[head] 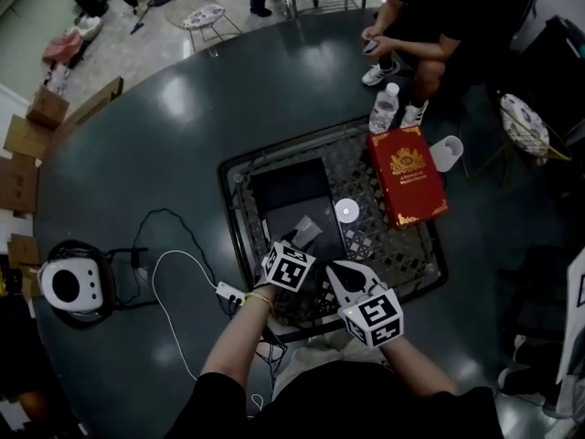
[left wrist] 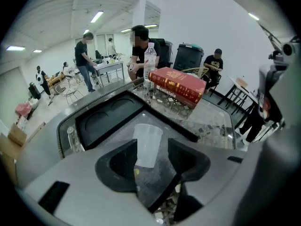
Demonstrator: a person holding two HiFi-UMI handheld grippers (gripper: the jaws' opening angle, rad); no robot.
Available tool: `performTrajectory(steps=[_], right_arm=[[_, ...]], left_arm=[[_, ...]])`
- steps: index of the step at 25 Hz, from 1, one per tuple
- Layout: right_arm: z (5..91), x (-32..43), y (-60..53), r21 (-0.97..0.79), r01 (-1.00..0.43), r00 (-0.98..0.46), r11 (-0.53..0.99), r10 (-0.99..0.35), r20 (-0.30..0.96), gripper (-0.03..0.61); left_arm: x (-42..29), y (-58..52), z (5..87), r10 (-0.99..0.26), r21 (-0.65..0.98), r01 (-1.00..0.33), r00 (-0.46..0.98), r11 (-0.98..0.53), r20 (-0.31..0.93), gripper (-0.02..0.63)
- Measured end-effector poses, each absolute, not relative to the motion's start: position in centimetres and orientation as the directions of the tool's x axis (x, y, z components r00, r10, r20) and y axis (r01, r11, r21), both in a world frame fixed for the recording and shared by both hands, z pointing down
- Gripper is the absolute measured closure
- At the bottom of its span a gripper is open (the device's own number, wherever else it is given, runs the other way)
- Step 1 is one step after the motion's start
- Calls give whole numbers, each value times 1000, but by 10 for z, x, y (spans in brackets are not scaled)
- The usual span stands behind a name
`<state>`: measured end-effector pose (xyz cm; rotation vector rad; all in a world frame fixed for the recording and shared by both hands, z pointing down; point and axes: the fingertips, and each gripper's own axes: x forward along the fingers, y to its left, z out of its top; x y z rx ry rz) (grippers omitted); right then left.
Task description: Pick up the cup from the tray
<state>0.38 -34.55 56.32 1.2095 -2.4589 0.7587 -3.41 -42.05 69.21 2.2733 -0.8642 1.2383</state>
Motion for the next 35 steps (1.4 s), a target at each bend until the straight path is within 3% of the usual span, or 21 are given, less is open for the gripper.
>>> performTrajectory(steps=[6, 12, 19, 35], right_arm=[[568, 14, -353, -339, -810, -586, 478, -651, 482, 566], [574, 25, -357, -343, -824, -567, 451, -663, 490, 566], [573, 25, -353, -337, -830, -558, 444, -665, 497, 566], [550, 10, -339, -284, -819, -572, 498, -674, 468, 568]], left_arm=[[-32, -434, 721, -233, 40, -631, 343, -775, 910, 331], [-33, -435, 751, -169, 53, -631, 287, -774, 943, 325], [-37, -442, 751, -208, 24, -649, 278, -760, 938, 333], [-36, -407, 678, -350, 105, -735, 438, -670, 828, 336]])
